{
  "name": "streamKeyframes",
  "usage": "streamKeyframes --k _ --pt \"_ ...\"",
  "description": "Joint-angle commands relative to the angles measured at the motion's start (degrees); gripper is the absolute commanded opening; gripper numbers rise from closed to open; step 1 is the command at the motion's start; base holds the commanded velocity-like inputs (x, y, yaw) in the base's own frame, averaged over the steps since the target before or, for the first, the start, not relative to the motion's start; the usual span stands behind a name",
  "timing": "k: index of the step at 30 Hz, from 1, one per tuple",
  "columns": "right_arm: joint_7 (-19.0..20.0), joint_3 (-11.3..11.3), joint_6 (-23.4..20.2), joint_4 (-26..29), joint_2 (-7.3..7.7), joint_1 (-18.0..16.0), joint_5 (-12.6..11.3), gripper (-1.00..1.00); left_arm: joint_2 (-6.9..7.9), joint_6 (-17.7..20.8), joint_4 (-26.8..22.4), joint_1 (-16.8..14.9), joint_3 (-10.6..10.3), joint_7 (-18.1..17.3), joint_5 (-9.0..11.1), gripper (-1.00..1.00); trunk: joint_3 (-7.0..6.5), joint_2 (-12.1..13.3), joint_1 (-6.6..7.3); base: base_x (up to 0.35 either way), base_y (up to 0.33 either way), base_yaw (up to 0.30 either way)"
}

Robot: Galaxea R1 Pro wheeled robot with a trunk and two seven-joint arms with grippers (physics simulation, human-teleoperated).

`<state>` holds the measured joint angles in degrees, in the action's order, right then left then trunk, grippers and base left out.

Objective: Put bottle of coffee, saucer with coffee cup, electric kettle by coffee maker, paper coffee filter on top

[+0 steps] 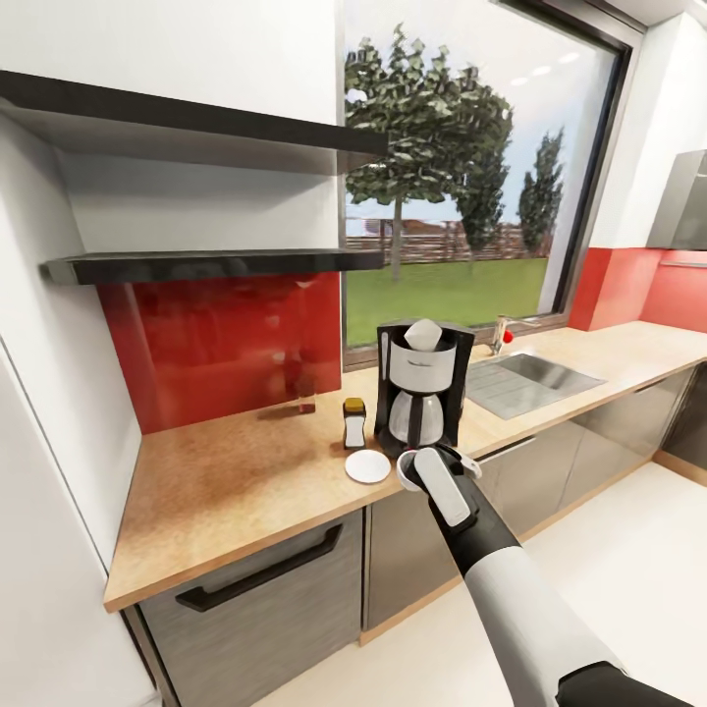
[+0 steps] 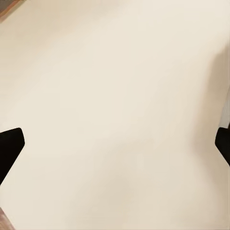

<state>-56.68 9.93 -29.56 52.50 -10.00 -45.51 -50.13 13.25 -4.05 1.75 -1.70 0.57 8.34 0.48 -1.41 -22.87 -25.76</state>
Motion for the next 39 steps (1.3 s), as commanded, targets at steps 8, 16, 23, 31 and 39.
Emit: streamKeyframes --k 8,16,23,31,39 --pt "-0.27 0.00 -0.41 -0.07 0.00 -0.04 -0.14 -1.00 -0.10 -0.43 0.19 -0.06 0.20 0.13 -0.03 1.00 0.02 -0.05 -0.02 0.146 0.059 0.000" --pt "-0.27 0.08 -0.42 -0.12 0.00 -0.02 -0.14 -1.00 -0.79 -0.43 0.19 -0.06 0.14 0.05 -0.04 1.00 0.02 -0.05 -0.02 0.019 0.011 0.000" --pt "-0.27 0.09 -0.45 -0.18 0.00 -0.02 -0.14 -1.00 -0.85 -0.43 0.19 -0.06 0.13 0.04 0.00 1.00 0.02 -0.05 -0.02 0.167 0.000 0.000" --pt "-0.27 0.09 -0.44 -0.21 0.00 -0.02 -0.14 -1.00 -0.85 -0.43 0.21 -0.06 0.15 0.08 0.04 1.00 0.03 -0.05 -0.02 0.177 0.018 0.014" --pt "-0.27 0.05 -0.41 -0.29 0.00 -0.02 -0.14 -1.00 -0.94 -0.43 0.19 -0.06 0.14 0.10 0.05 1.00 0.22 -0.05 -0.02 0.006 0.001 0.200"
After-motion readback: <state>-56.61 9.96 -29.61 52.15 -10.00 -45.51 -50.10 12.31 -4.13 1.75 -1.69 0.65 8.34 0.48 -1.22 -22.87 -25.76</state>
